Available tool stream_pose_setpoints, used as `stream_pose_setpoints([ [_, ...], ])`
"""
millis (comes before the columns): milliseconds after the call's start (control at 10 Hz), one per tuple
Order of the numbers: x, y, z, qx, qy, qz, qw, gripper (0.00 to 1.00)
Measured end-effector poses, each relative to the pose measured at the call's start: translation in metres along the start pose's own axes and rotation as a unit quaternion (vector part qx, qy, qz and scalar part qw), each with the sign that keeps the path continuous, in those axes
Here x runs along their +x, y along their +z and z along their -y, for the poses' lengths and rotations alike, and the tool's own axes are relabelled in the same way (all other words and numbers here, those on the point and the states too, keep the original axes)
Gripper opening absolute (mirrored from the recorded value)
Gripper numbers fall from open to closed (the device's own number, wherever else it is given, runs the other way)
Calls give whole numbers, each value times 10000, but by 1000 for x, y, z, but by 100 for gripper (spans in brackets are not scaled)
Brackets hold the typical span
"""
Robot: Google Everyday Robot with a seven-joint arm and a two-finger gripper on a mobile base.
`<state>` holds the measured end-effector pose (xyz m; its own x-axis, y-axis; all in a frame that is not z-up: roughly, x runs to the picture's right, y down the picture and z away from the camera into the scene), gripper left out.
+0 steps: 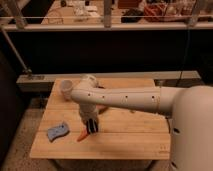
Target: Place the eraser on the white sponge
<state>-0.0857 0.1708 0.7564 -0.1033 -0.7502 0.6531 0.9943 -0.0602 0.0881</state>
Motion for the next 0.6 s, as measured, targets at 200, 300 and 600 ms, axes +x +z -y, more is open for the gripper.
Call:
stream_pose_setpoints([
  [200,4,1,27,1,-167,-27,9999,0],
  [300,5,2,33,-20,-223,-36,9997,0],
  [600,6,6,45,-54,-371,-44,9993,0],
])
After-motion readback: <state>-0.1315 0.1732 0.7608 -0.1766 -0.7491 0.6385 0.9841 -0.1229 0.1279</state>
